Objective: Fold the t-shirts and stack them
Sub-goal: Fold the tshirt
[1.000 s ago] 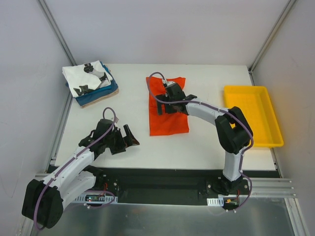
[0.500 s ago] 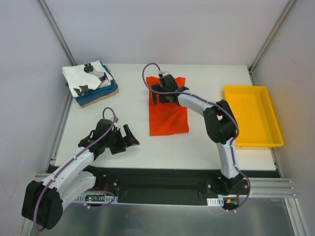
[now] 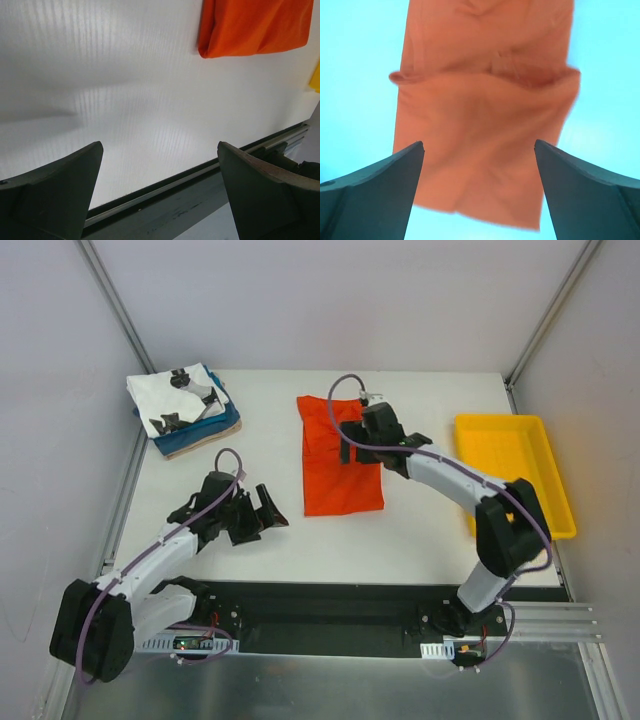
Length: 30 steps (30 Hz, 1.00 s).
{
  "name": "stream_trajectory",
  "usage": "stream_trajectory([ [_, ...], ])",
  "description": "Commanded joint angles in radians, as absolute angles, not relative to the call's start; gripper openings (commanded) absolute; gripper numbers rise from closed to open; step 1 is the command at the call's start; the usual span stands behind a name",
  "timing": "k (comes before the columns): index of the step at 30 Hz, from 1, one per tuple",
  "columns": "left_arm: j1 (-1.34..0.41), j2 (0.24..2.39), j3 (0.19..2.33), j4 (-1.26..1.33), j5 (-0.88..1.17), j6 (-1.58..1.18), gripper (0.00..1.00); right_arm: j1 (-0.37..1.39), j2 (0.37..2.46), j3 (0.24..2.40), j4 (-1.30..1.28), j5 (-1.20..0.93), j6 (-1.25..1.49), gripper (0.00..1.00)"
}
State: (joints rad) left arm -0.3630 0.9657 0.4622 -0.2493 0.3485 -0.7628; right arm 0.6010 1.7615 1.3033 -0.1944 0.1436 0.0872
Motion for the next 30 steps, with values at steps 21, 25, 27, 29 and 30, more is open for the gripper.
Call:
stream_trajectory([
  [21, -0.442, 1.677, 0.815, 0.018, 0.445, -0.792, 0.63, 0.448, 1.287, 0.675, -0.236, -0.072, 0.304, 0.97],
  [25, -0.452, 1.690, 0.802, 0.018, 0.426, -0.792, 0.47, 0.433, 1.299, 0.672, -0.227, -0.074, 0.325, 0.97],
  [27, -0.460, 1.697, 0.799, 0.018, 0.420, -0.792, 0.42, 0.423, 1.305, 0.672, -0.226, -0.083, 0.328, 0.97],
  [29, -0.477, 1.706, 0.801, 0.018, 0.422, -0.792, 0.39, 0.413, 1.318, 0.672, -0.219, -0.095, 0.339, 0.97],
  [30, -0.480, 1.715, 0.801, 0.018, 0.425, -0.793, 0.35, 0.411, 1.322, 0.669, -0.215, -0.100, 0.342, 0.97],
])
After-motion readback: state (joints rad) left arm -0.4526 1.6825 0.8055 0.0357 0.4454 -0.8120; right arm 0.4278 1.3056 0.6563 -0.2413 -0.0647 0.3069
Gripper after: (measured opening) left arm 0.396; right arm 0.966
